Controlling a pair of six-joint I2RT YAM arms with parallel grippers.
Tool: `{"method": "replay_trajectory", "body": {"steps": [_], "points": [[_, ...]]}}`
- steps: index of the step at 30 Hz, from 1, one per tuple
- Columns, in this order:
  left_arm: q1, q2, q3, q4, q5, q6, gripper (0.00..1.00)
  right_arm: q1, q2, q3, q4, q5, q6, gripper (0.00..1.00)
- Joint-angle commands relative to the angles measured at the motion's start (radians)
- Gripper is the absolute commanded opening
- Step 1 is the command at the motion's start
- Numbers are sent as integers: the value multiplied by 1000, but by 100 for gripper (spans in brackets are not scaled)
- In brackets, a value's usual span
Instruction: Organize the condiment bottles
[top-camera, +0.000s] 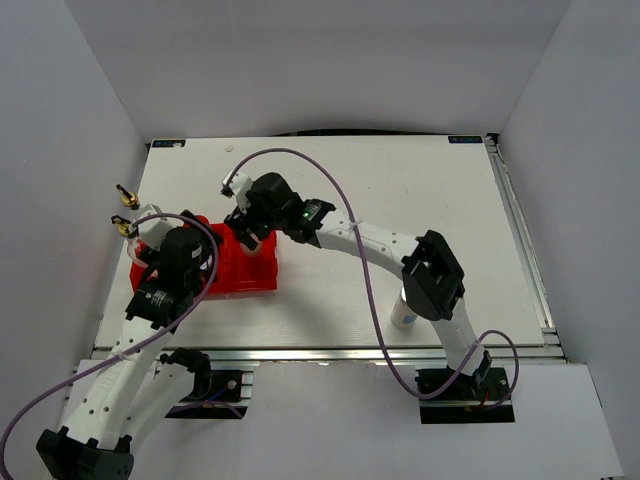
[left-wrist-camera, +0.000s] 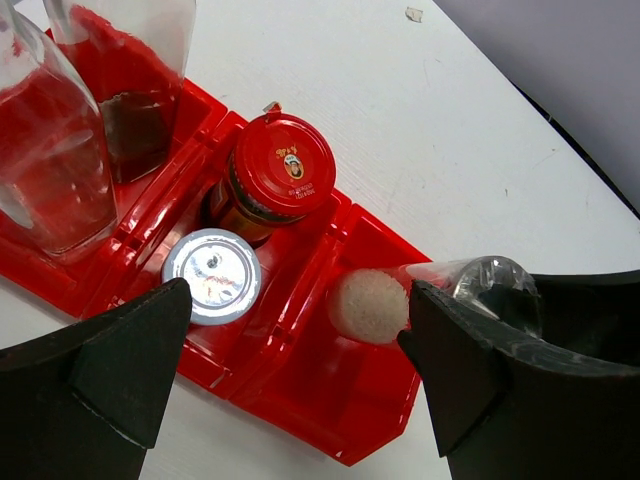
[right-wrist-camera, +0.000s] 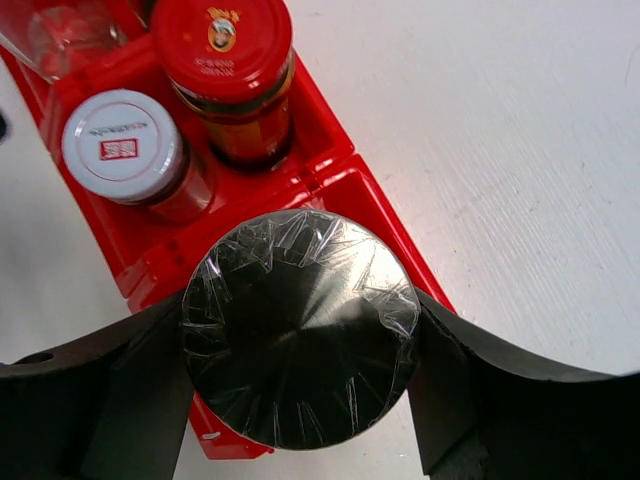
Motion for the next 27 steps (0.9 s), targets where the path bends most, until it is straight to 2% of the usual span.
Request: {"method": "replay_trajectory", "body": {"steps": [1,13,16,19,22,23,26,27], "points": [[3,-6,-10,11,11,2,98,6,-18,72,83,46,-20,18],[3,-3,-22,29,24,8,98,6,56,89,123,144,-37,22],[3,0,-23,31,24,10,98,4,62,90,126,153,-34,25],[3,2,-23,32,25,10,98,6,62,90,129,154,-30,32],[3,2,-22,34,25,11,98,4,61,89,126,154,-27,48],[3,3,-22,32,25,11,98,4,61,87,122,153,-23,59],[1,3,-20,32,25,11,98,4,47,78,115,135,-23,80],[3,3,-19,32,25,11,98,4,42,70,115,128,-23,83]]}}
